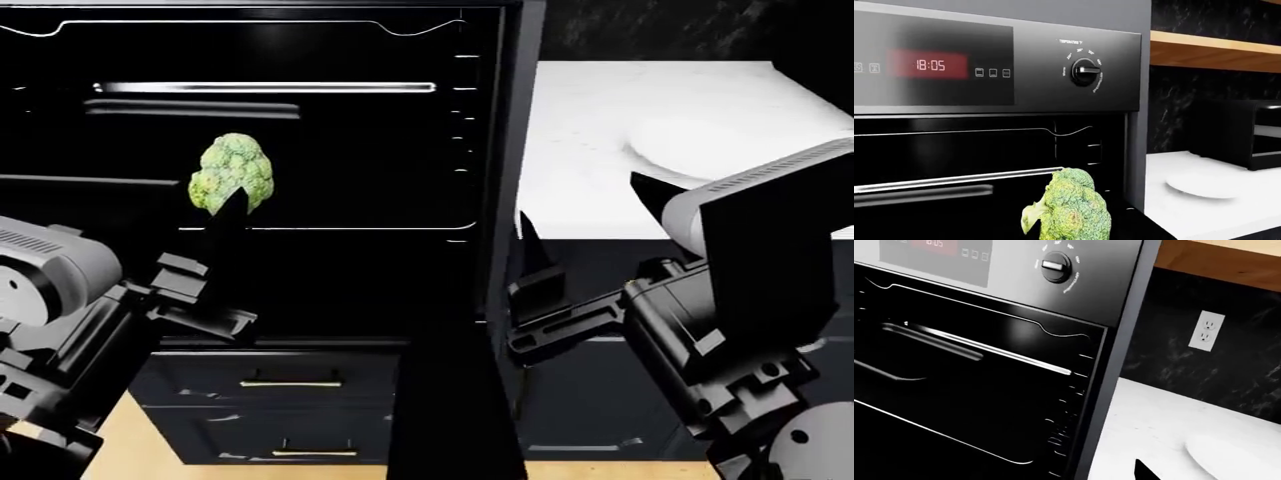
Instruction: Place the broccoli on the top rack of the oven.
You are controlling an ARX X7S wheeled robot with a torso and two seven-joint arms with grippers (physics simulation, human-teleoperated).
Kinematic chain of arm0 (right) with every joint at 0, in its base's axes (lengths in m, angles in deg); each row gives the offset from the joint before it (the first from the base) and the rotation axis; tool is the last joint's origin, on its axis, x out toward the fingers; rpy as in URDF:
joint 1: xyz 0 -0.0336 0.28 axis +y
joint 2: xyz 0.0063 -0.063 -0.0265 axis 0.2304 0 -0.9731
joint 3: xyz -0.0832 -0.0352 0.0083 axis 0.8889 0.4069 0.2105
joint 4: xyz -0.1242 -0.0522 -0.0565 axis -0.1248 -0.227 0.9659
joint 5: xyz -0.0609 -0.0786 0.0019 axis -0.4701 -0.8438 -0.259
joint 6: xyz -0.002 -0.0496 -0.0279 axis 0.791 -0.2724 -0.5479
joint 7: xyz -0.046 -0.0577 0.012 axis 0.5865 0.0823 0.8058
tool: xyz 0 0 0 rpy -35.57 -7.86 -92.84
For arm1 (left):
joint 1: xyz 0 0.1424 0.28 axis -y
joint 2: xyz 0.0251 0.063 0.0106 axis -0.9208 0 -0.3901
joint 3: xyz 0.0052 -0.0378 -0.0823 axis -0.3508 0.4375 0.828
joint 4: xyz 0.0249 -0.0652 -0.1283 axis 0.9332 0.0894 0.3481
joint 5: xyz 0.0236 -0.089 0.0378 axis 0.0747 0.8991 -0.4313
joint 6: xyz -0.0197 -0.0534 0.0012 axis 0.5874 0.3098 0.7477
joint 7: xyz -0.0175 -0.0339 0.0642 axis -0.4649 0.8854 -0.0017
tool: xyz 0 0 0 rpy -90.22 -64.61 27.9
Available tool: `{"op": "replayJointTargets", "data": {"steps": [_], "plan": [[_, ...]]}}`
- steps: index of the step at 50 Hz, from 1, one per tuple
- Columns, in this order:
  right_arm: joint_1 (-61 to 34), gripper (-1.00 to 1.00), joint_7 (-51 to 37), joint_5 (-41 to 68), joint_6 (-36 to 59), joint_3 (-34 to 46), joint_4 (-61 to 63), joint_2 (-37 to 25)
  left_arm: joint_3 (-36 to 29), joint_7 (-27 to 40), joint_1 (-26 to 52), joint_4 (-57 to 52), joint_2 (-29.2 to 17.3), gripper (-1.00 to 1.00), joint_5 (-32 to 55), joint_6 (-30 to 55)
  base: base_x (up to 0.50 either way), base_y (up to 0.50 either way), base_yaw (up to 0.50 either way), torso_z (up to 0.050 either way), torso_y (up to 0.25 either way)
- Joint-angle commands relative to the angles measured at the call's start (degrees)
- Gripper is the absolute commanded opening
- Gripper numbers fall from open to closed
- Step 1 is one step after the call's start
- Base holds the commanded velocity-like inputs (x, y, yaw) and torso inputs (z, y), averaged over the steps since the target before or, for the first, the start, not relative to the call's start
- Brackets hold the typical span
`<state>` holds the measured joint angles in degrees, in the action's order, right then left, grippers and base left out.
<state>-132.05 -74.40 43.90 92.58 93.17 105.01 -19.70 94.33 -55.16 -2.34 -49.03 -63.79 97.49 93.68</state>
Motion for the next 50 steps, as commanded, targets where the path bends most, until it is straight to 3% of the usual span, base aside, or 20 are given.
{"op": "replayJointTargets", "data": {"steps": [1,50], "plan": [[-3.57,1.0,-2.78,3.39,0.52,2.05,-1.13,0.18,-0.16,-0.07,0.47,0.4,0.06,-1.0,0.11,-0.5,0.0,0.5,0.0,0.0,0.0],[-2.05,1.0,-3.48,3.99,-1.67,1.61,0.11,-1.18,-1.18,0.13,0.59,0.76,-0.36,-1.0,-0.1,-1.33,0.0,0.5,0.0,0.0,0.0]]}}
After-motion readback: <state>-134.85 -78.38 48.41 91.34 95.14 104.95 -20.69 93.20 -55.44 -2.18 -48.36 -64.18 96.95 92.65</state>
